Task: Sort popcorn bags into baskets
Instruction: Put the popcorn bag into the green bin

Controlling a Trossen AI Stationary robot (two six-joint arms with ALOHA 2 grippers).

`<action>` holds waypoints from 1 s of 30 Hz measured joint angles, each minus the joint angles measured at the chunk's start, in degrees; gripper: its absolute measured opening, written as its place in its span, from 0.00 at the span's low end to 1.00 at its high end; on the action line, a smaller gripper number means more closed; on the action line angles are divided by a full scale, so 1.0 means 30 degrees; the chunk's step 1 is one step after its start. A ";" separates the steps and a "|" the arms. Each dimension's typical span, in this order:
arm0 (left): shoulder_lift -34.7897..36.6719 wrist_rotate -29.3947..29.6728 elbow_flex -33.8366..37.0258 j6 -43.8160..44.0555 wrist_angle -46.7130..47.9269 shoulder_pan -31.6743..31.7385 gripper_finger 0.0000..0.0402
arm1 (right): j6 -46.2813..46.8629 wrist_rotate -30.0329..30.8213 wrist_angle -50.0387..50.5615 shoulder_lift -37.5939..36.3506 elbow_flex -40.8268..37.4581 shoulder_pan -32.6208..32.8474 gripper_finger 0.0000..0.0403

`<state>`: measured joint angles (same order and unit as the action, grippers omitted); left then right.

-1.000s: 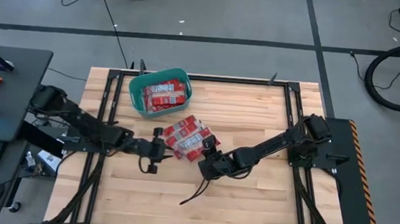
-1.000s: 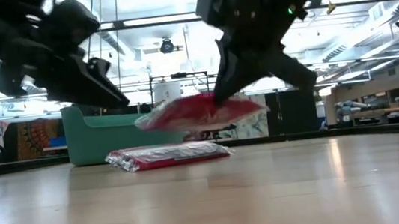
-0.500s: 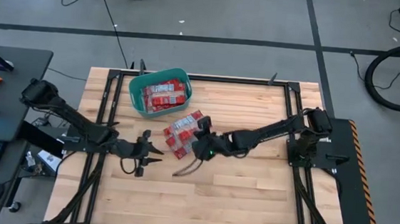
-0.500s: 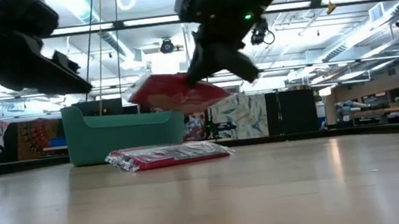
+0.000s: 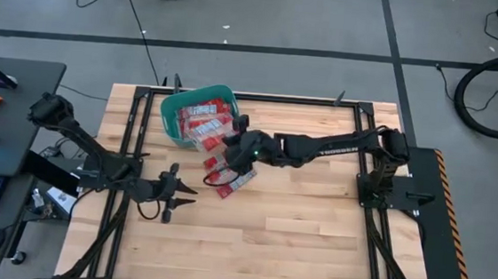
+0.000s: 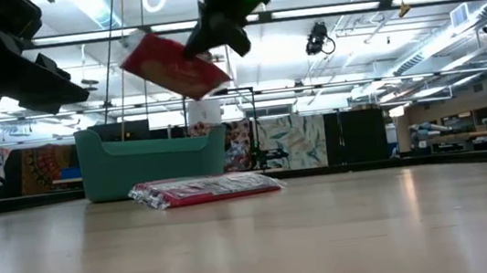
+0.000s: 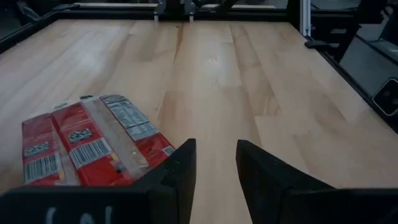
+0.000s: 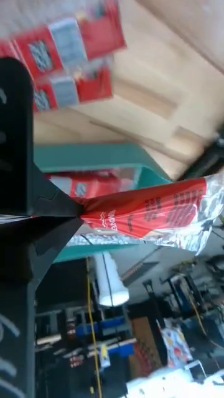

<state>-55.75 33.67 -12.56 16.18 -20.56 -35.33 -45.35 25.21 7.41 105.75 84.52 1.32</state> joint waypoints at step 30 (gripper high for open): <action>-0.0029 -0.0146 -0.0036 -0.1027 -0.0801 -0.0073 0.30 | 0.0830 -0.0291 0.1386 0.8684 0.8464 -0.3920 0.15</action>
<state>-55.83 33.23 -12.67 13.10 -22.96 -35.55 -42.86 24.34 11.57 131.81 109.91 -10.44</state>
